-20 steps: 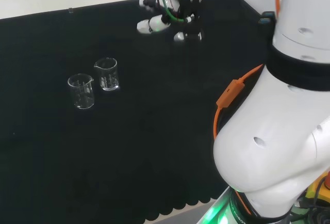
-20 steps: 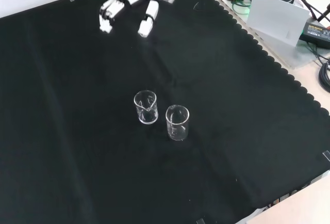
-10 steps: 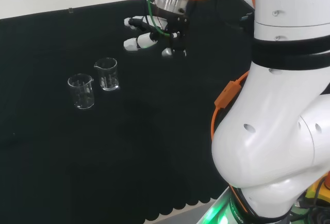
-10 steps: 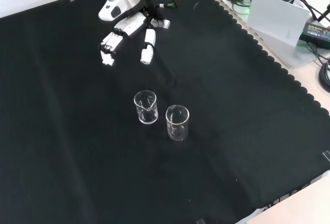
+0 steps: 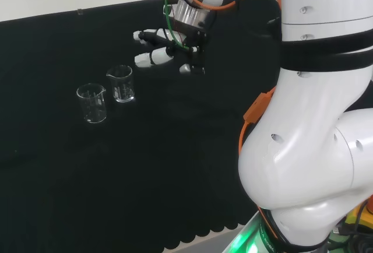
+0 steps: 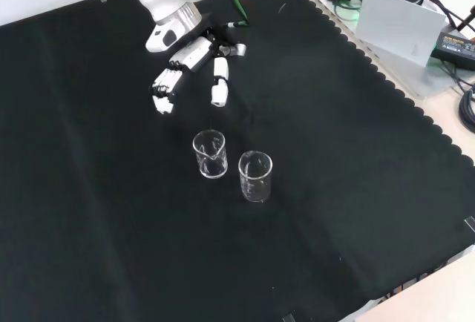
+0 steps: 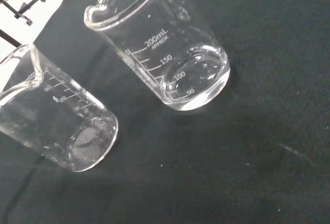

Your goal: Pick up the beaker on the right.

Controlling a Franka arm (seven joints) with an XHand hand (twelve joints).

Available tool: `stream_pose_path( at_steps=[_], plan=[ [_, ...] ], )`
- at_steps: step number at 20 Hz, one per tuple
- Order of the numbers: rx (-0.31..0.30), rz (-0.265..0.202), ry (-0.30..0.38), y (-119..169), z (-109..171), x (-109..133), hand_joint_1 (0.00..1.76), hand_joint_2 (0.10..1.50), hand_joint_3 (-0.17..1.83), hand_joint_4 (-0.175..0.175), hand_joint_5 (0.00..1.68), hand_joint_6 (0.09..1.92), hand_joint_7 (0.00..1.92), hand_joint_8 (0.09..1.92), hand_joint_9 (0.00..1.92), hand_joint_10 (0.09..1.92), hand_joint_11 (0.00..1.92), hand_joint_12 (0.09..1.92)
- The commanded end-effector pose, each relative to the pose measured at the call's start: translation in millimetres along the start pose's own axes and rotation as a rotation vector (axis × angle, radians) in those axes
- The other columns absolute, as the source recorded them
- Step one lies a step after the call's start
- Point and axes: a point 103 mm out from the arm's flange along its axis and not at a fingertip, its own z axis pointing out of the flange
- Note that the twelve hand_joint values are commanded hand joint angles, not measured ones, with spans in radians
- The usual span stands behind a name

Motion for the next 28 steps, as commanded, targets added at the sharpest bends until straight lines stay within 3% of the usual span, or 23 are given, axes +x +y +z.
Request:
stream_pose_path(
  at_steps=[1,28],
  plan=[
    [-0.001,-0.044,0.086,1,17,-2,0.64,0.90,-0.17,-0.070,0.19,0.09,0.09,0.59,0.19,0.69,0.00,0.95],
    [-0.012,-0.132,0.209,26,79,-5,0.68,0.85,-0.17,-0.074,0.20,0.09,0.13,0.61,0.21,0.66,0.00,0.99]
  ],
)
